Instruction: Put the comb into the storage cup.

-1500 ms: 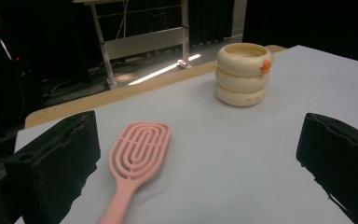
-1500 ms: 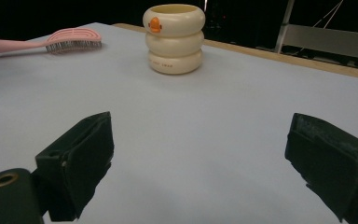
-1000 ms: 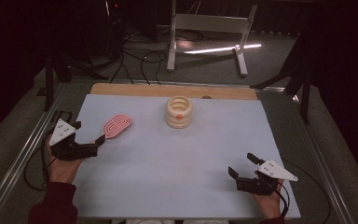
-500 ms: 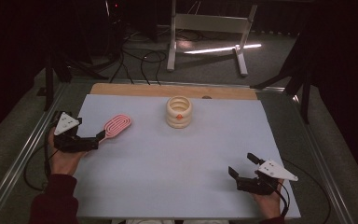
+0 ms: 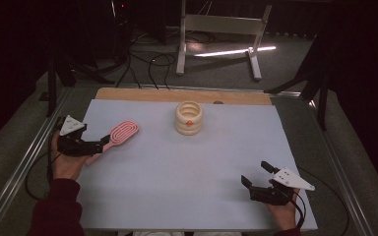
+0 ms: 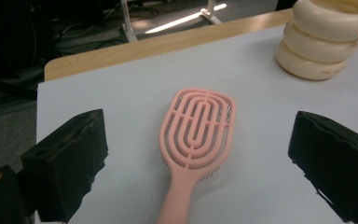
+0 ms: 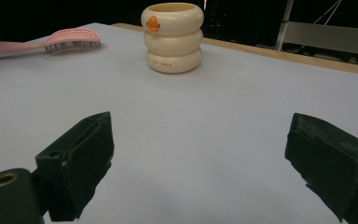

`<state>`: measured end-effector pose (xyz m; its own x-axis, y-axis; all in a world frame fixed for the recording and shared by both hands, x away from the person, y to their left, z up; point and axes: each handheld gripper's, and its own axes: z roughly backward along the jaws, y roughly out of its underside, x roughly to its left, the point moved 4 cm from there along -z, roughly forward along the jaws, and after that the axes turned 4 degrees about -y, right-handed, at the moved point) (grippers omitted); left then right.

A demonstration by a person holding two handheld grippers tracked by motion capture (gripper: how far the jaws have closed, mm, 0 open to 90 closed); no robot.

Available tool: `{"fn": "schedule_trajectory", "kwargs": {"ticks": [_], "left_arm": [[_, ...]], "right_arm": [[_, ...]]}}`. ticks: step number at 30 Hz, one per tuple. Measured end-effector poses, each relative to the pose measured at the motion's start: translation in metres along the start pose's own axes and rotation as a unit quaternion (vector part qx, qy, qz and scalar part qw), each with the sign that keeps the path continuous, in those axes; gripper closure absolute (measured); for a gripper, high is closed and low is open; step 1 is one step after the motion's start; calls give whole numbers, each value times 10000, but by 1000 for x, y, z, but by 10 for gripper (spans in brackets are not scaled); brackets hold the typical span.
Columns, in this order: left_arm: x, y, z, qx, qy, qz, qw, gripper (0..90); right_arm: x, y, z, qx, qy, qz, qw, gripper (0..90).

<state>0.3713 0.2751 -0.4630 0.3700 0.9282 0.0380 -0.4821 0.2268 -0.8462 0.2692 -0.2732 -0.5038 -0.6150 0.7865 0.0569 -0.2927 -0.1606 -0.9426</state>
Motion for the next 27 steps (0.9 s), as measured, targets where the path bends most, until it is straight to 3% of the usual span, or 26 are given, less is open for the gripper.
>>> {"fn": "schedule_trajectory", "kwargs": {"ticks": [10,14,19,27], "left_arm": [[-1,8,-17,312,-164,16,9994,186],[-1,11,-21,418,-201,15,9989,305],[0,14,-27,547,-40,43,9985,502],[4,22,-36,823,-37,168,9965,716]], "right_arm": [[0,0,0,12,13,4,10000,79],[0,0,0,22,11,13,10000,79],[0,0,0,29,-9,12,10000,80],[0,1,0,38,-20,26,10000,81]]}}
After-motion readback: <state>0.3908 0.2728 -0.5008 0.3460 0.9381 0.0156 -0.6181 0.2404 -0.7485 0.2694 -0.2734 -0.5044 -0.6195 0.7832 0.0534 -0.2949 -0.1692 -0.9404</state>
